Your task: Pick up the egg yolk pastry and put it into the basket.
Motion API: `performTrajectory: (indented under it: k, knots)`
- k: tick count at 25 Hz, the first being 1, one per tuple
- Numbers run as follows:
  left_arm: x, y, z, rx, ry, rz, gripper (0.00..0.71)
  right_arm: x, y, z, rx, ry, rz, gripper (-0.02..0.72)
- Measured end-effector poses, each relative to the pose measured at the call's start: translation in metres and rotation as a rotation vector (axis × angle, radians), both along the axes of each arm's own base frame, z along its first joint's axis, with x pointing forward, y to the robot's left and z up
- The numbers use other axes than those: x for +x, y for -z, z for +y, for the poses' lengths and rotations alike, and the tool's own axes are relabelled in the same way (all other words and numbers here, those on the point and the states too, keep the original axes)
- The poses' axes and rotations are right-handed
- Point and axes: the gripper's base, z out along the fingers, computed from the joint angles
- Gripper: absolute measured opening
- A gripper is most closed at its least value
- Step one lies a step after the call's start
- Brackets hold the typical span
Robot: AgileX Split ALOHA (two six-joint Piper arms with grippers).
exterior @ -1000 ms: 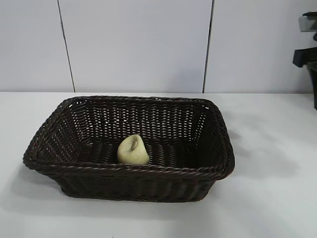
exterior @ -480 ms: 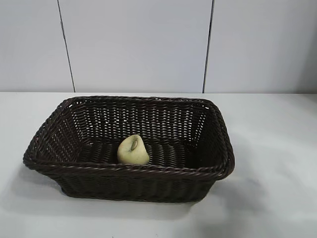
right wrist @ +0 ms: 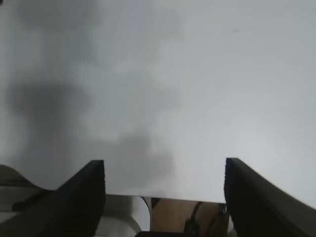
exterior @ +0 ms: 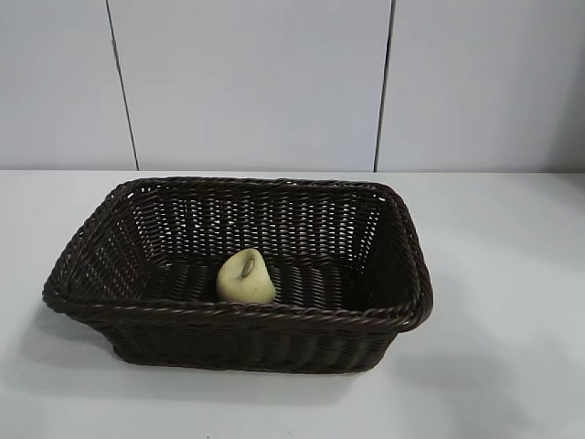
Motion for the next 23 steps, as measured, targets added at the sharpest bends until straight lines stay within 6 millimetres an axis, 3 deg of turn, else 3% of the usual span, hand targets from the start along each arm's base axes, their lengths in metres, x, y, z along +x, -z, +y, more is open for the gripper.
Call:
performTrajectory:
  k: [8, 16, 23]
  knots:
    - [0.000, 0.000, 0.000, 0.000, 0.000, 0.000, 0.573, -0.028, -0.012, -0.001, 0.009, 0.000, -0.208, 0.496]
    - [0.000, 0.000, 0.000, 0.000, 0.000, 0.000, 0.573, -0.071, -0.017, -0.003, 0.022, 0.000, -0.490, 0.496]
    - [0.000, 0.000, 0.000, 0.000, 0.000, 0.000, 0.573, -0.076, -0.016, -0.003, 0.027, -0.001, -0.510, 0.496]
